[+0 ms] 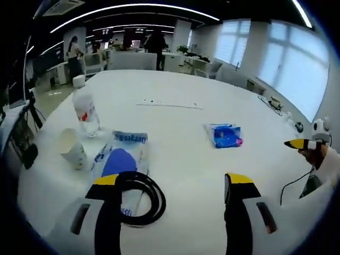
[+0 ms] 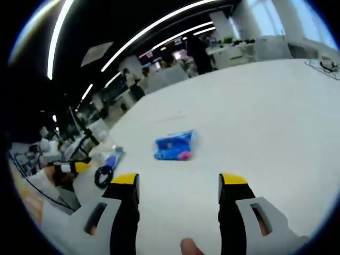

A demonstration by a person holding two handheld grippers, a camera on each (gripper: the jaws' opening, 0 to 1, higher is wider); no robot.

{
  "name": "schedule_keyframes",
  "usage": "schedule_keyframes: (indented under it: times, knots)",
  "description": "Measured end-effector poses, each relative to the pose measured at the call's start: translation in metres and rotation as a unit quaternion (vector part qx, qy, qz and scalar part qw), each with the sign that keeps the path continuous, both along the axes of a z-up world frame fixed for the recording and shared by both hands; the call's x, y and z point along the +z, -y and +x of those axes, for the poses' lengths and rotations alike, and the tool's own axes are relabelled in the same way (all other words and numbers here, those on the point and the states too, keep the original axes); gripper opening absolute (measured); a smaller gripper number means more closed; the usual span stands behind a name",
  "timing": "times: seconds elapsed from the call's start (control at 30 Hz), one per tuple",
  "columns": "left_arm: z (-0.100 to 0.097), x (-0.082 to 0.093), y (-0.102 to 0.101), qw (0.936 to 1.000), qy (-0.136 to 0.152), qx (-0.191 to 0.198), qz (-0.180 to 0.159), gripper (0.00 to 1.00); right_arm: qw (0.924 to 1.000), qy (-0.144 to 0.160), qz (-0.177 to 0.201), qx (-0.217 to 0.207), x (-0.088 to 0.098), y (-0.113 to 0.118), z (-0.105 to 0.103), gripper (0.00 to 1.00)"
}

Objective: Arrange the tabletop items into an orderly group along one side of the table until the central work area is clear of visible clutter.

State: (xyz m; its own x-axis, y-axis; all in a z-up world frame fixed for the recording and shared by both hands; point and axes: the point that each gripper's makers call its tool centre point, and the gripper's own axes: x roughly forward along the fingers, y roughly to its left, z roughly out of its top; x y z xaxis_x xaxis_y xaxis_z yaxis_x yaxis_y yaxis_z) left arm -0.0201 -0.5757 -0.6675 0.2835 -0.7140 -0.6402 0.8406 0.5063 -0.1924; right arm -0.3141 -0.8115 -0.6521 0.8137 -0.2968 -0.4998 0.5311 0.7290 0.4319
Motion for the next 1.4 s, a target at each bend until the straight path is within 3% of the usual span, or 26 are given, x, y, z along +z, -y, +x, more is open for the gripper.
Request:
schedule_keyframes:
  times: [0.13, 0.3, 0.57, 0.63, 0.73, 0.9, 1.0, 1.17, 1.33, 1.4]
  knots:
    - [0.002, -0.008, -0.007, 0.9997, -0.013, 0.018, 0.003, 0.79, 1.0000, -0.005, 0.003, -0.005, -0.002, 0.002, -0.002, 0.57]
    - [-0.002, -0.011, -0.004, 0.9998, -0.016, 0.010, 0.007, 0.77, 0.9999, 0.004, 0.005, -0.010, 0.002, 0.006, 0.003, 0.56]
    - [-0.020, -0.028, 0.006, 0.9986, -0.027, -0.037, 0.025, 0.71, 0.9998, 0.004, 0.017, -0.008, -0.004, -0.003, 0.004, 0.53]
    - [-0.027, -0.043, 0.007, 0.9954, -0.039, -0.066, 0.058, 0.68, 0.9996, 0.001, 0.026, -0.008, -0.009, -0.006, 0.000, 0.51]
    - [-0.023, -0.052, 0.009, 0.9933, -0.013, -0.080, 0.082, 0.66, 0.9995, -0.008, 0.030, -0.010, -0.011, -0.008, -0.005, 0.50]
    - [-0.024, -0.069, 0.003, 0.9915, -0.029, -0.081, 0.098, 0.63, 0.9987, 0.006, 0.031, -0.040, -0.008, -0.002, -0.016, 0.49]
    - [-0.022, -0.077, -0.006, 0.9859, -0.014, -0.101, 0.133, 0.60, 0.9978, 0.013, 0.036, -0.053, -0.009, 0.001, -0.021, 0.49]
    - [-0.016, -0.093, -0.011, 0.9818, -0.018, -0.109, 0.154, 0.55, 0.9975, 0.005, 0.039, -0.059, -0.013, 0.001, -0.022, 0.47]
    - [-0.011, -0.099, -0.015, 0.9752, 0.015, -0.135, 0.174, 0.42, 0.9978, 0.008, 0.040, -0.052, -0.012, 0.000, -0.015, 0.47]
    - [-0.012, -0.100, -0.012, 0.9759, 0.012, -0.141, 0.166, 0.34, 0.9981, 0.006, 0.039, -0.047, -0.013, -0.001, -0.013, 0.46]
